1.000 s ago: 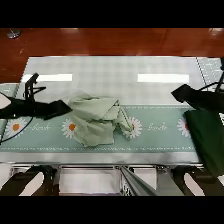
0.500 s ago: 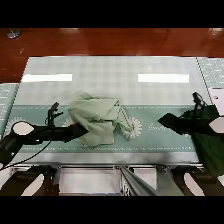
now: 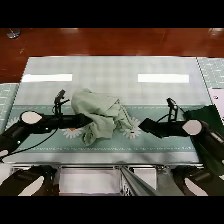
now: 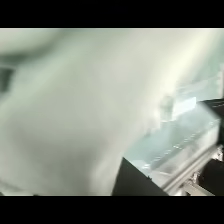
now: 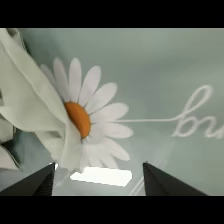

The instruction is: Fold the shirts.

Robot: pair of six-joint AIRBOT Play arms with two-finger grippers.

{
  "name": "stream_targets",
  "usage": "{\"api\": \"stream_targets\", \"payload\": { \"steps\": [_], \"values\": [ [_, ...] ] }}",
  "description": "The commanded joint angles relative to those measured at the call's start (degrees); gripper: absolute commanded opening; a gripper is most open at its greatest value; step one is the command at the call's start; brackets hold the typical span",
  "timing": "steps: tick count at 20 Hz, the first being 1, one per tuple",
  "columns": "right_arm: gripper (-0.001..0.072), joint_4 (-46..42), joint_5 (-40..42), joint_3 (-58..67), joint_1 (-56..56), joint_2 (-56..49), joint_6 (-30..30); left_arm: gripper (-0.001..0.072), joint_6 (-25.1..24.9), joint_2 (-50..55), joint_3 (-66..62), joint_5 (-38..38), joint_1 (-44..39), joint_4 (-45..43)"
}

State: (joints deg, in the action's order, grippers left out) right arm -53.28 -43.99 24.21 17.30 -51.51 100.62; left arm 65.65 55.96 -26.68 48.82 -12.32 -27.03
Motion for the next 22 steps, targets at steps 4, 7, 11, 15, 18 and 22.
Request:
{"api": "stream_targets", "payload": {
  "steps": [4,7,11,15,18,22],
  "values": [
    [0.0622,5.35,3.78,7.67,7.52,-14.73,-2.01,0.0025,-1.14,0.66,-10.14,11.82,3.15,-2.12],
    [0.0622,6.93,3.28,13.35,9.27,-21.44,-3.72,0.0024,-1.11,0.66,-10.43,12.04,3.13,-2.12],
    [0.0081,7.93,-1.18,18.91,10.75,-27.5,-6.23,0.0025,-1.11,0.66,-10.88,12.13,3.17,-2.1],
    [0.0017,-1.22,-11.19,34.8,3.34,-22.23,-8.81,0.0025,-0.87,0.35,-21.35,15.21,9.18,-1.55],
    [0.0016,-11.39,-14.51,56.72,-4.48,-15.91,-5.25,0.0024,-0.46,0.42,-39.67,13.62,16.26,0.22],
    [0.0016,-21.27,-22.45,81.07,-6.73,-7.32,-6.56,0.0024,7.06,0.09,-62.1,19.39,26.03,-0.22]
  ]
}}
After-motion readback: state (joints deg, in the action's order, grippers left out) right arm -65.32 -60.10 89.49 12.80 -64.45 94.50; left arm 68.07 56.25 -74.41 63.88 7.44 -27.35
